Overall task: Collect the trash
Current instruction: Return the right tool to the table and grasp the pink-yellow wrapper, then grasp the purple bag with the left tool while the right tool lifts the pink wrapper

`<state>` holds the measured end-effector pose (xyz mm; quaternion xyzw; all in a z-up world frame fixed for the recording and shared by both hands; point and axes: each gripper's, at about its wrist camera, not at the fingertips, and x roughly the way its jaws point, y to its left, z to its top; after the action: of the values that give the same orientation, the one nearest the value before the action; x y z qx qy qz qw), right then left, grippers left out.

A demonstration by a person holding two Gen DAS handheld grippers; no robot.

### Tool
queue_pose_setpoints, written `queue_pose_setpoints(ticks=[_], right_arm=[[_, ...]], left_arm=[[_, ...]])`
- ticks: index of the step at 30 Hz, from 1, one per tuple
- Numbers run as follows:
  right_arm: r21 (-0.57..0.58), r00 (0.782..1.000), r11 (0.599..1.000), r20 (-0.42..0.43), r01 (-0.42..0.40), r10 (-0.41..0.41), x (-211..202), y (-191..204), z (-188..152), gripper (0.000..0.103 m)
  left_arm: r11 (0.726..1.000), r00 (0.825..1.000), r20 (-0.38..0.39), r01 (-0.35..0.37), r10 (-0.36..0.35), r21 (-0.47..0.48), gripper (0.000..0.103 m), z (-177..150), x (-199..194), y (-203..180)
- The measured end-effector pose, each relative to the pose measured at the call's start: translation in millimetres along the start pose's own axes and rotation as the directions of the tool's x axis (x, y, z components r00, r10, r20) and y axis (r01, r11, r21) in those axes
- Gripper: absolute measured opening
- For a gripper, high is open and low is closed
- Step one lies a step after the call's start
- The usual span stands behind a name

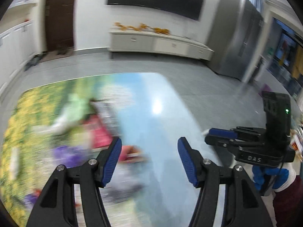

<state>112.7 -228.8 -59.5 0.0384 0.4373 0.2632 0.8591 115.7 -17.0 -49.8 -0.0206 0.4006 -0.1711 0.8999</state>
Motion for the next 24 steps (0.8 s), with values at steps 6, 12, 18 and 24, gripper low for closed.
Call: queue_pose_setpoints(ticks=[6,12,18,24], right_arm=[[-0.087,0.996,0.992,-0.039,-0.089,0.086,49,52,26,0.034],[-0.125,0.989,0.984,-0.092,-0.126,0.115,87,77,32,0.036],[-0.125,0.981,0.984,-0.158,-0.129,0.109,128,82,27,0.044],[-0.124,0.983,0.983,-0.139,-0.136,0.119,129,80,23,0.034]], left_arm=[[0.985,0.993,-0.020,-0.116,0.115,-0.126,0.064,-8,-5,75],[0.959,0.985,-0.102,-0.160,0.139,-0.233,0.066,-14,23,112],[0.952,0.981,-0.170,-0.137,0.093,-0.273,0.066,-28,43,117],[0.948,0.984,-0.165,-0.111,0.064,-0.298,0.039,-30,43,115]])
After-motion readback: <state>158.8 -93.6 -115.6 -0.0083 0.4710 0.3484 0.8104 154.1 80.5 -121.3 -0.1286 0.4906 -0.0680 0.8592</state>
